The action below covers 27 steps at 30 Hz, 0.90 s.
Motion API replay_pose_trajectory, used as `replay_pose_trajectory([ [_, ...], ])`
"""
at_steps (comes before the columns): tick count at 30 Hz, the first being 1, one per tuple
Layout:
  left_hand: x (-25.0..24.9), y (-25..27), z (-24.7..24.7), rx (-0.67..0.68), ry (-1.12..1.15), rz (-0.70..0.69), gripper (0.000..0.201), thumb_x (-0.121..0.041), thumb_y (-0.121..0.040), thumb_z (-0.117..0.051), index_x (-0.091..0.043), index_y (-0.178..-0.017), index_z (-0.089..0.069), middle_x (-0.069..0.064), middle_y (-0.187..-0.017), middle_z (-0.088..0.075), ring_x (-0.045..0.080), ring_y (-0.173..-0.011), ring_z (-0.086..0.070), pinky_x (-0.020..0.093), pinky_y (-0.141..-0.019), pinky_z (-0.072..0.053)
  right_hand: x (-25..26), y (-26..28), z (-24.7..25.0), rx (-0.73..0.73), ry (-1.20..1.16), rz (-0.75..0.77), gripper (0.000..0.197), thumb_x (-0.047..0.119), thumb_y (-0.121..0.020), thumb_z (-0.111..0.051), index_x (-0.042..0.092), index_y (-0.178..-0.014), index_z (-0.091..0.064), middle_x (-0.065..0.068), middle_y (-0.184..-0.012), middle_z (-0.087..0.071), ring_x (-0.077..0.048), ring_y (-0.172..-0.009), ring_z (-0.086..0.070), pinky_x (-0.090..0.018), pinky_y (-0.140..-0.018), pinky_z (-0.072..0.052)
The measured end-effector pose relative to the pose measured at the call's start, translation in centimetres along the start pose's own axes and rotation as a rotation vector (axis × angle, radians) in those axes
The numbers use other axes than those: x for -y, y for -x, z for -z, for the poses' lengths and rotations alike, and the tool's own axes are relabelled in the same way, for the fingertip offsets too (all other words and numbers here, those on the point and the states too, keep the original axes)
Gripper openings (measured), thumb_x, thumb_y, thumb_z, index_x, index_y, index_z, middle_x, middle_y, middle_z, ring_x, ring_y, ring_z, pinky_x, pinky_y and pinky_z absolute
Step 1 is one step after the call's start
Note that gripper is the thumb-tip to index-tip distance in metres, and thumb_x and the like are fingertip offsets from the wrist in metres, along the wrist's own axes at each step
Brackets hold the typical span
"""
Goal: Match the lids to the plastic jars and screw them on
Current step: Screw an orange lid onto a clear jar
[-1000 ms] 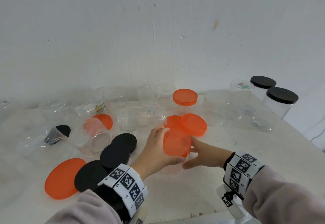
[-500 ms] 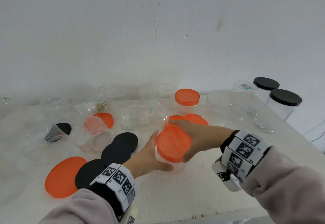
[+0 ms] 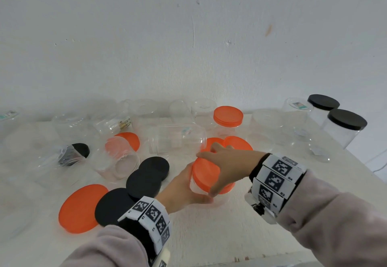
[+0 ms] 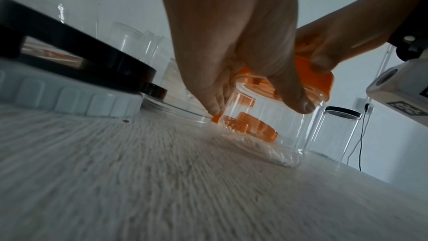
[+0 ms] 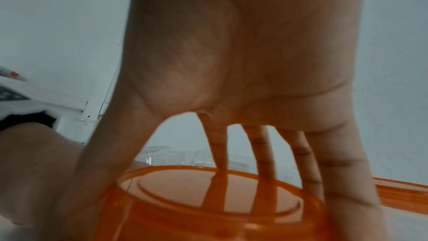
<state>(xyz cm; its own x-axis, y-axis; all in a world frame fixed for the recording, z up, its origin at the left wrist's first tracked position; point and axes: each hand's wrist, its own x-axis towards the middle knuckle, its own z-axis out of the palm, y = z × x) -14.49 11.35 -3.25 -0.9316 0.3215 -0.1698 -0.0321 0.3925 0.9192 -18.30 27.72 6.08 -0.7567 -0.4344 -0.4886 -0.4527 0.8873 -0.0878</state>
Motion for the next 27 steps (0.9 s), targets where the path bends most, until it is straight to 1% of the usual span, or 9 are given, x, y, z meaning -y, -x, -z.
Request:
replay_pose_trajectory([
  [5,0.0,0.1,-0.3,-0.028,0.001,-0.012,0.098,-0.022,-0.067,-0.086,-0.031,-0.143,-0.024,-0.014,-0.133,-0.046,0.002,-0.118,-0.046,0.011,-0.089,-0.040,0.5,0.1,-0.2,0.003,-0.016,-0.089,0.114,0.078,-0.061,-0.066,0.040,-0.149,-0.005,-0.001,-0.148,-0.019,-0.035,-0.135,-0.029,-0.055,-0.101,-0.039],
  [10,0.1,0.2,-0.6,-0.047,0.010,-0.025,0.096,-0.021,-0.067,-0.086,-0.028,-0.142,-0.026,-0.011,-0.137,-0.045,0.007,-0.125,-0.044,0.024,-0.103,-0.037,0.7,0.5,1.2,0.071,-0.048,0.023,0.102,0.049,-0.071,-0.075,0.051,-0.146,-0.005,0.008,-0.152,-0.015,-0.028,-0.138,-0.022,-0.050,-0.104,-0.036],
  [13,0.3,0.1,-0.7,-0.053,0.036,-0.038,0.096,-0.020,-0.066,-0.087,-0.027,-0.142,-0.028,-0.011,-0.137,-0.046,0.007,-0.126,-0.045,0.027,-0.106,-0.037,0.7,0.4,1.2,0.065,-0.023,0.024,0.092,0.052,-0.074,-0.071,0.051,-0.146,-0.013,0.007,-0.148,-0.021,-0.026,-0.134,-0.028,-0.048,-0.101,-0.039],
  [15,0.4,0.1,-0.7,-0.061,0.032,-0.044,0.096,-0.021,-0.066,-0.087,-0.028,-0.141,-0.028,-0.012,-0.136,-0.046,0.006,-0.125,-0.045,0.024,-0.103,-0.039,0.7,0.2,0.9,0.032,-0.004,-0.011,0.091,0.063,-0.073,-0.066,0.047,-0.147,-0.015,0.004,-0.145,-0.025,-0.028,-0.127,-0.037,-0.045,-0.096,-0.042],
  [17,0.6,0.1,-0.7,-0.059,0.040,-0.051,0.095,-0.022,-0.066,-0.088,-0.031,-0.140,-0.028,-0.014,-0.134,-0.047,0.003,-0.123,-0.045,0.016,-0.095,-0.038,0.7,0.0,0.7,-0.004,-0.015,-0.050,0.093,0.072,-0.073,-0.060,0.041,-0.149,-0.016,0.000,-0.144,-0.027,-0.022,-0.104,-0.052,-0.034,-0.079,-0.046],
  [19,0.7,0.1,-0.7,-0.056,0.056,-0.053,0.096,-0.021,-0.065,-0.088,-0.029,-0.141,-0.030,-0.013,-0.135,-0.048,0.003,-0.124,-0.046,0.018,-0.096,-0.039,0.6,-0.1,0.6,-0.016,-0.033,-0.083,0.097,0.077,-0.072,-0.056,0.035,-0.150,-0.017,-0.003,-0.144,-0.028,-0.016,-0.086,-0.051,-0.028,-0.066,-0.044],
  [21,0.8,0.0,-0.7,-0.057,0.069,-0.048,0.097,-0.019,-0.065,-0.088,-0.027,-0.142,-0.029,-0.011,-0.136,-0.047,0.004,-0.124,-0.045,0.023,-0.101,-0.039,0.4,-0.2,0.6,-0.002,-0.021,-0.091,0.099,0.076,-0.070,-0.058,0.036,-0.150,-0.015,-0.003,-0.146,-0.026,-0.027,-0.116,-0.047,-0.039,-0.085,-0.047],
  [23,0.8,0.0,-0.7,-0.062,0.063,-0.037,0.099,-0.020,-0.066,-0.088,-0.026,-0.144,-0.027,-0.010,-0.138,-0.045,0.006,-0.127,-0.044,0.028,-0.106,-0.037,0.4,0.0,0.8,0.021,-0.023,-0.042,0.096,0.067,-0.072,-0.064,0.043,-0.149,-0.011,0.002,-0.150,-0.021,-0.033,-0.138,-0.024,-0.052,-0.102,-0.037],
  [27,0.8,0.0,-0.7,-0.059,0.030,-0.029,0.103,-0.026,-0.066,-0.087,-0.025,-0.147,-0.023,-0.011,-0.140,-0.043,0.008,-0.129,-0.041,0.032,-0.110,-0.035,0.6,0.1,1.0,0.035,-0.074,0.052,0.082,0.054,-0.076,-0.067,0.051,-0.144,-0.020,0.007,-0.148,-0.023,-0.028,-0.136,-0.022,-0.053,-0.104,-0.035],
])
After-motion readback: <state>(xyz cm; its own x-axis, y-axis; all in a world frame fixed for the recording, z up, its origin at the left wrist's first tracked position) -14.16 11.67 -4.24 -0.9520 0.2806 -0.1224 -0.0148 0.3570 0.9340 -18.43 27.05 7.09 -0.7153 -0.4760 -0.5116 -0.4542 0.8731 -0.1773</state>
